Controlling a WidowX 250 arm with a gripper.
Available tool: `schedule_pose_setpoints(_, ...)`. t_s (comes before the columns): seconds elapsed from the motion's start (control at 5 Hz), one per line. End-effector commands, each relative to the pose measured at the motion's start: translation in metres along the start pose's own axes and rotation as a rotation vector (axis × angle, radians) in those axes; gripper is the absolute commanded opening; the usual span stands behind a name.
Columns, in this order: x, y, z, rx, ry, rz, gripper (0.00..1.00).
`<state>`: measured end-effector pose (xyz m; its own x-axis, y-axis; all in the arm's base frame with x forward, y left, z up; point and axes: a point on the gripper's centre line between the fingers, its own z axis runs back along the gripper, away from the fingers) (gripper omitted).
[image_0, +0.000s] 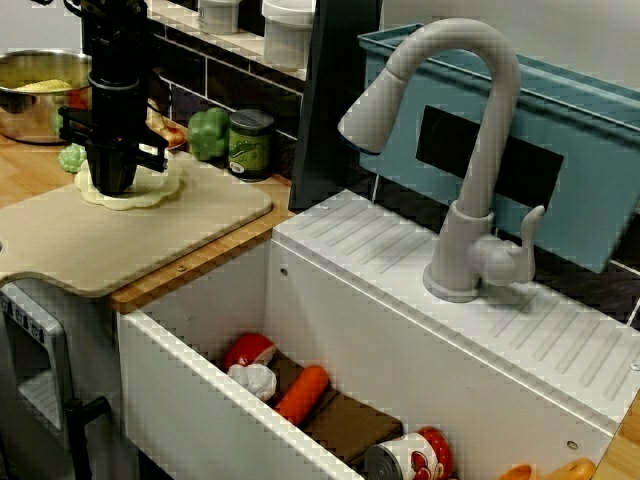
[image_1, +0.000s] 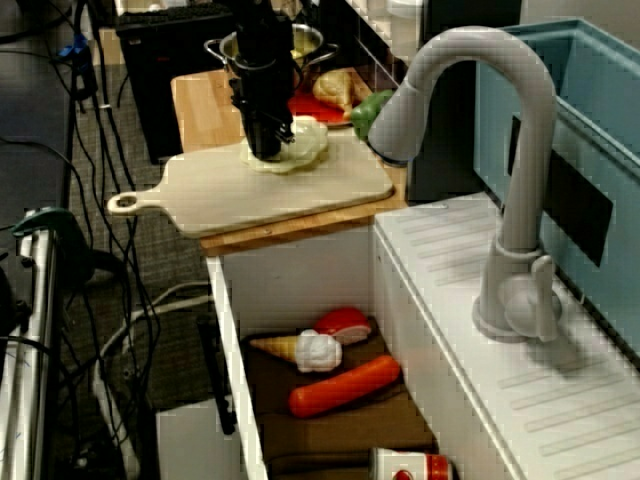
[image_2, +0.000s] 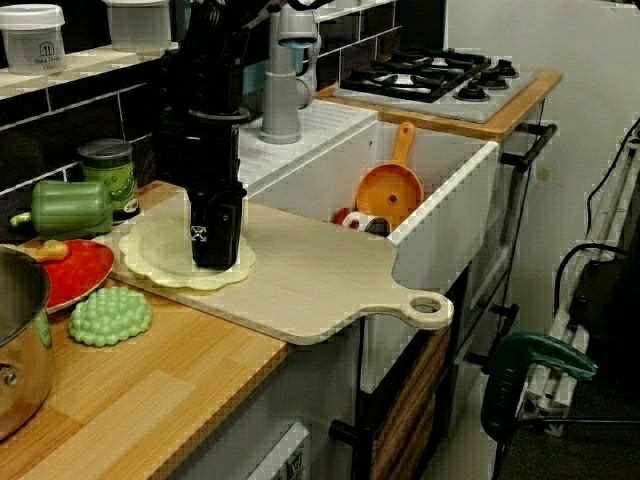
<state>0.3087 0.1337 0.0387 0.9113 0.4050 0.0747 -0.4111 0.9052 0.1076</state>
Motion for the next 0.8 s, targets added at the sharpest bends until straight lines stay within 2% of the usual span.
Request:
schedule_pose_setpoints(0.0, -0.004, 0.007, 0.029, -0.005, -0.073, -0.02, 0.0)
schedule_pose_setpoints(0.4, -0.019, 0.008, 0.026, 0.003, -0.093, -0.037, 0.0)
schedule_pose_setpoints(0.6, -0.021, 0.007, 0.025, 0.006, -0.091, -0.041, 0.0)
